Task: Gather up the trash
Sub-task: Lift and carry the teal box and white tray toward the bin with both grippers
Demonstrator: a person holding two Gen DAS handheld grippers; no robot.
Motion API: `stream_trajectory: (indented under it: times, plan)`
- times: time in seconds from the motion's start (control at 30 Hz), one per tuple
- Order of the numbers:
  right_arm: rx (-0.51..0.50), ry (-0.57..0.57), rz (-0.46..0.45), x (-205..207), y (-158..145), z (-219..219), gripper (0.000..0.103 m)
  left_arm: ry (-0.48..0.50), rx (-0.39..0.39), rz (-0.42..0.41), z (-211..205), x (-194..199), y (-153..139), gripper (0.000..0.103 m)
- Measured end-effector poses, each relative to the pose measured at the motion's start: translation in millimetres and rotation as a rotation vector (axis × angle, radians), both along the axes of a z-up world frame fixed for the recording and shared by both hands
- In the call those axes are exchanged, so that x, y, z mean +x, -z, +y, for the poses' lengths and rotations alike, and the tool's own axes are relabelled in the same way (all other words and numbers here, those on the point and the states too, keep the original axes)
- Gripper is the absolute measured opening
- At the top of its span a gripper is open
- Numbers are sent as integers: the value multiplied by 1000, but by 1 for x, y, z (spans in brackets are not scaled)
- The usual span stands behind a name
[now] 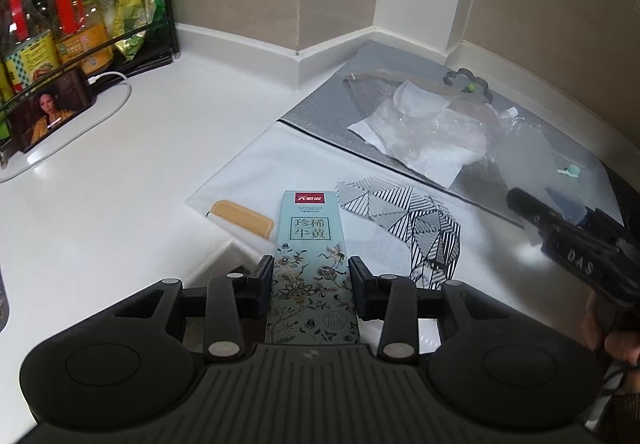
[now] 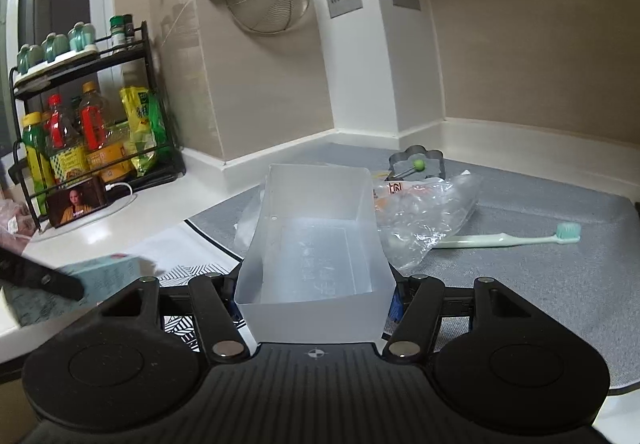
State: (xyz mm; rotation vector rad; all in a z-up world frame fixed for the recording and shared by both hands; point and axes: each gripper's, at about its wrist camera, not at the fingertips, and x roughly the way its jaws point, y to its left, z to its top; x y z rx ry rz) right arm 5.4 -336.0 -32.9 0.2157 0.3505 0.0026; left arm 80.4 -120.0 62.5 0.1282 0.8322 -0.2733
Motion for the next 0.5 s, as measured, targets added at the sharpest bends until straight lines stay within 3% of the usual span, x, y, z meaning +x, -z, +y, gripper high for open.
stream_trajectory:
  times: [0.43, 0.5]
  plan:
    - [75, -17, -27, -4, 3, -8, 64, -73, -10, -4, 79, -83, -1, 43]
    - [67, 23, -38, -7, 2, -8, 64, -93, -16, -11, 93, -94, -3, 43]
